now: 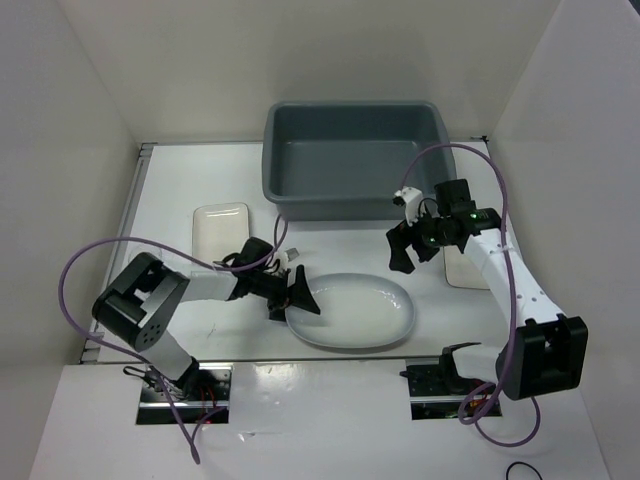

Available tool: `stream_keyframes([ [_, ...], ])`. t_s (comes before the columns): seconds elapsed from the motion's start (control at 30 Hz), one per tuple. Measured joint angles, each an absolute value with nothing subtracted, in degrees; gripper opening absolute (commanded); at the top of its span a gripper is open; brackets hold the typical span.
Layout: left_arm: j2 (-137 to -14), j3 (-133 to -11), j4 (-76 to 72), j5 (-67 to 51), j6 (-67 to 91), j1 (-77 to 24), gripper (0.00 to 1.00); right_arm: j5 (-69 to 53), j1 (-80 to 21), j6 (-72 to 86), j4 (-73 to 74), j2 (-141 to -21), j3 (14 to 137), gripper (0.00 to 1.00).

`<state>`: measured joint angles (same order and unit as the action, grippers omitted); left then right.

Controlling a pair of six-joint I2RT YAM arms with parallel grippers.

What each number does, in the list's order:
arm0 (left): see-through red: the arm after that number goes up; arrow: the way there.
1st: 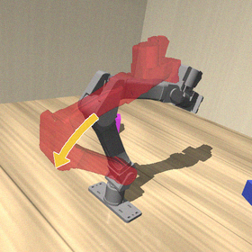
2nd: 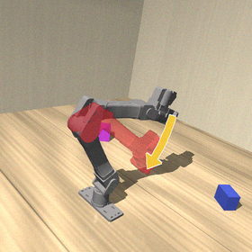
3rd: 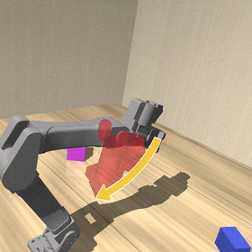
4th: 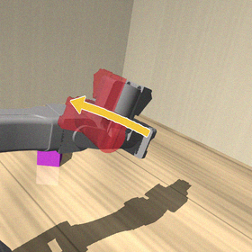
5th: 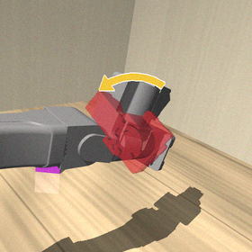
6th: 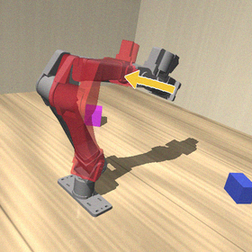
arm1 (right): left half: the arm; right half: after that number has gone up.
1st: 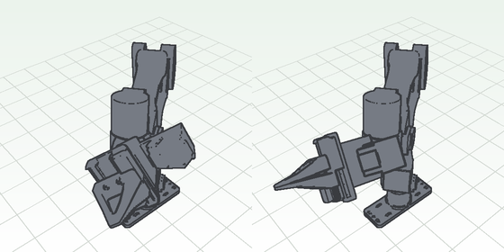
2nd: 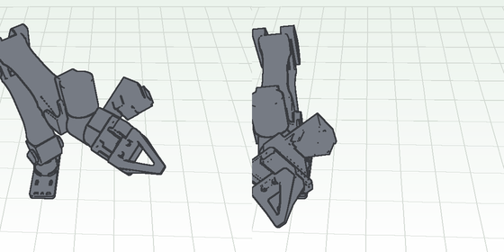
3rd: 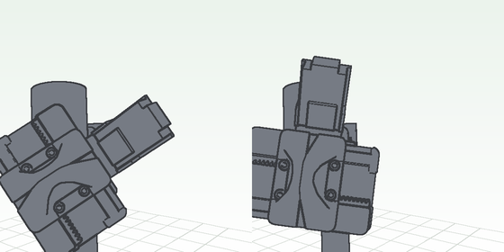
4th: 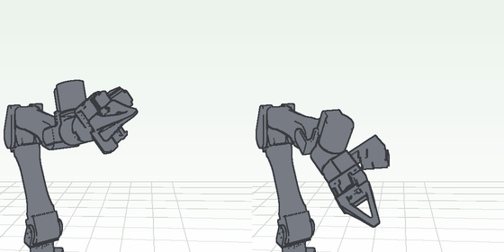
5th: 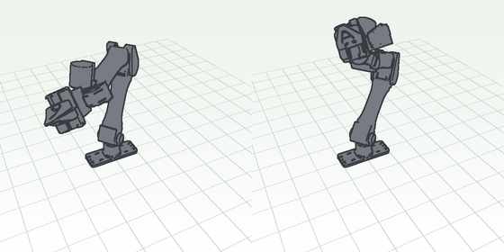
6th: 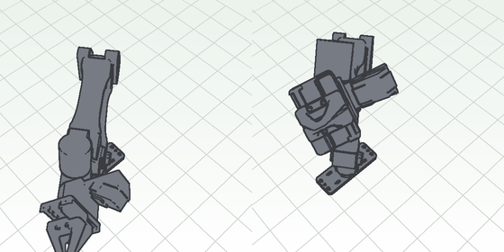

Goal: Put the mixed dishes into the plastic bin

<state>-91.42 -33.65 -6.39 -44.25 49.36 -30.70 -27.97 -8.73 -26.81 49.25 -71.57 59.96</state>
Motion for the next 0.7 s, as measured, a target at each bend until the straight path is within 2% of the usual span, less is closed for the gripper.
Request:
stream_keyframes([
  [0.03,-92.33,-33.71,-7.84,-44.95,49.67,-30.76,0.91,-27.92,-8.1,-26.81,49.25,-71.4,59.96,0.98],
  [0.07,-93.12,-33.78,-8.86,-45.52,49.87,-30.87,0.81,-27.88,-7.57,-26.81,49.25,-71.24,59.96,0.98],
  [0.17,-95.24,-33.76,-10.79,-45.56,49.6,-31.22,0.62,-27.68,-6.48,-26.5,49.25,-70.7,59.96,0.98],
  [0.2,-95.96,-33.78,-11.22,-45.56,49.52,-31.38,0.51,-27.53,-6.28,-26.37,49.25,-70.61,59.96,0.98],
  [0.3,-98.08,-33.8,-12.12,-45.69,49.34,-31.73,0.42,-27.35,-6.22,-26.0,49.21,-70.57,59.96,0.98],
  [0.33,-98.59,-33.93,-12.23,-45.71,49.15,-31.83,0.31,-27.29,-6.22,-25.93,49.21,-70.57,59.96,0.98],
  [0.43,-100.31,-34.09,-12.51,-45.87,48.31,-32.16,0.14,-27.18,-5.96,-25.74,49.17,-70.57,59.96,0.98],
  [0.47,-100.71,-34.2,-12.8,-46.48,48.1,-32.21,0.03,-27.18,-5.96,-25.71,49.17,-70.54,59.96,0.98],
  [0.5,-100.77,-34.41,-13.08,-46.68,48.21,-32.36,0.0,-27.18,-5.93,-25.61,49.17,-70.5,59.96,0.98],
  [0.7,-100.84,-36.4,-10.81,-44.75,47.94,-34.41,0.0,-26.68,-5.26,-25.45,49.17,-69.97,59.96,0.98],
])
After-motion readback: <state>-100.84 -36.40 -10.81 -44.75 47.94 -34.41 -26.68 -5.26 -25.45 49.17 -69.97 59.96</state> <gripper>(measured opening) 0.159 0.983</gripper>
